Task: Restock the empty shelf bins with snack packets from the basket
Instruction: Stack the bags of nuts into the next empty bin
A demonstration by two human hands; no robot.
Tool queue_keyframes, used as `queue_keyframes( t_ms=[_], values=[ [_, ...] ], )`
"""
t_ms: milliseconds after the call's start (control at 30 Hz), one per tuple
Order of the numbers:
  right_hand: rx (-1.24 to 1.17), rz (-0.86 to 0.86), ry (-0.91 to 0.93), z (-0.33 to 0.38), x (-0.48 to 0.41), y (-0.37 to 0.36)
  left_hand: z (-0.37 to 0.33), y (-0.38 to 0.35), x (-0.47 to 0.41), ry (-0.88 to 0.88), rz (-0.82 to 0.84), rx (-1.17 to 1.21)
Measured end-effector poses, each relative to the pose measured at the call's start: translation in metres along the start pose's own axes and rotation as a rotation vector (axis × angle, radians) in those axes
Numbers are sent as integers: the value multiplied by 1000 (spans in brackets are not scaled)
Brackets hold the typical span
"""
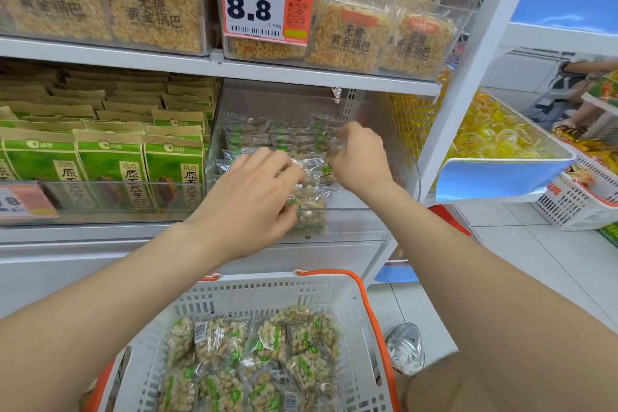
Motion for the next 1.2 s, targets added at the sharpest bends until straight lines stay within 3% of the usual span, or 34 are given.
queue_keyframes(
  t_ms=[100, 167, 267, 367, 433, 500, 667, 800, 900, 1067, 1200],
  values=[
    [-60, -77, 242, 25, 18, 18, -1, 17, 10, -75, -32, 75],
    [-129, 24, 364, 47, 38, 23, -4, 21, 20, -145, 56, 119],
    [-165, 326, 429, 74, 70, 23, -7, 9, 38, -161, 407, 82],
    [-98, 788, 292, 76, 95, 9, -6, -12, 56, -138, 816, 22],
    [15, 1022, 211, 67, 110, -11, -8, -25, 67, -138, 983, 4],
    [144, 1145, 159, 49, 119, -43, -10, -37, 75, -142, 1089, -22],
    [468, 1270, 206, 1, 135, -132, -13, -68, 86, -148, 1140, -40],
    [586, 1307, 242, -16, 151, -176, -10, -91, 97, -119, 1247, -117],
    [628, 1366, 279, -26, 169, -210, -5, -103, 108, -117, 1347, -183],
    [643, 1469, 431, -34, 231, -249, -1, -102, 116, -108, 1390, -188],
    [568, 1530, 435, -34, 276, -270, 5, -107, 124, -89, 1410, -164]
  ],
)
Point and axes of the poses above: each hand's wrist, its own x-axis away from the middle knuckle, its own y-axis out of the back of the hand, z = x × y, the point moved 3 cm from there along -x, towards the middle knuckle, and after that the axes turned 10 degrees about -x, right-handed, at the moved point
